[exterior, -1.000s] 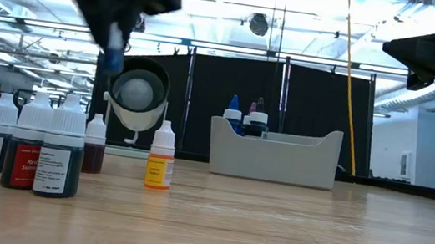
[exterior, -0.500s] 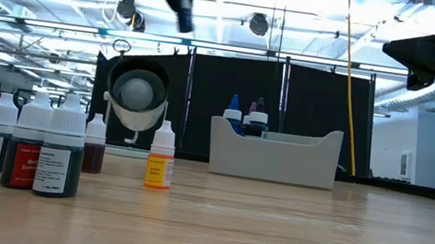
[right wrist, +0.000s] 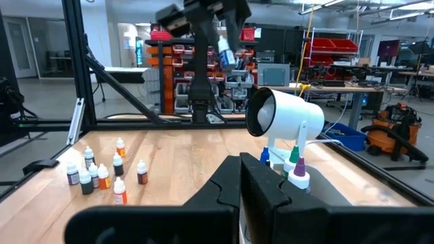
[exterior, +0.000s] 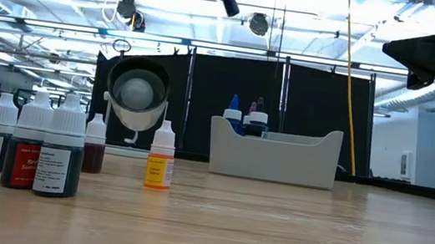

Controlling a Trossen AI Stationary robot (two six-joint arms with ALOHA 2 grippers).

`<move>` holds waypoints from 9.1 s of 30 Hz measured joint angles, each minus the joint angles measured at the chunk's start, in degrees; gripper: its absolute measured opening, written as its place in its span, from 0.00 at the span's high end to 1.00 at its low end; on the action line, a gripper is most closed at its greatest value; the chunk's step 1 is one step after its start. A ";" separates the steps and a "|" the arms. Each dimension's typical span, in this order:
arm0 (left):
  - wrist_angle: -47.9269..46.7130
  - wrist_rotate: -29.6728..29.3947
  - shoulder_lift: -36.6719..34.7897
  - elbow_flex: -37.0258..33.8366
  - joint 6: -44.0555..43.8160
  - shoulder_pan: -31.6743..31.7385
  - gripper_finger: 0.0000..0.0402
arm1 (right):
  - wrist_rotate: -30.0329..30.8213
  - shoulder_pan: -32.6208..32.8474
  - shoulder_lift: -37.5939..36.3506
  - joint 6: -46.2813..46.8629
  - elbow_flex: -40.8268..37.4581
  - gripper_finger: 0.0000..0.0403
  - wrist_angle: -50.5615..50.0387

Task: Pick & Place food coloring
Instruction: Put the blue food coloring bottle into the gray bin

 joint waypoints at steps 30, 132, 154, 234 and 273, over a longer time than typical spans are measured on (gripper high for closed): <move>2.69 1.97 27.00 26.83 20.63 10.33 0.81 | 0.24 0.00 -0.02 -0.90 -0.01 1.00 0.92; -6.65 6.59 19.75 26.84 0.72 4.95 0.80 | -25.90 -45.69 22.88 23.90 13.56 1.00 -23.70; -10.22 7.59 20.17 26.80 1.70 4.39 0.80 | -42.33 -53.22 51.23 13.87 17.52 1.00 3.12; 14.01 -3.12 21.10 3.39 -15.52 5.98 0.83 | -29.93 -32.17 56.41 22.02 18.76 1.00 6.03; 19.84 -0.26 25.94 -2.89 -7.59 6.26 0.81 | -30.16 -32.20 56.39 20.83 18.72 1.00 6.79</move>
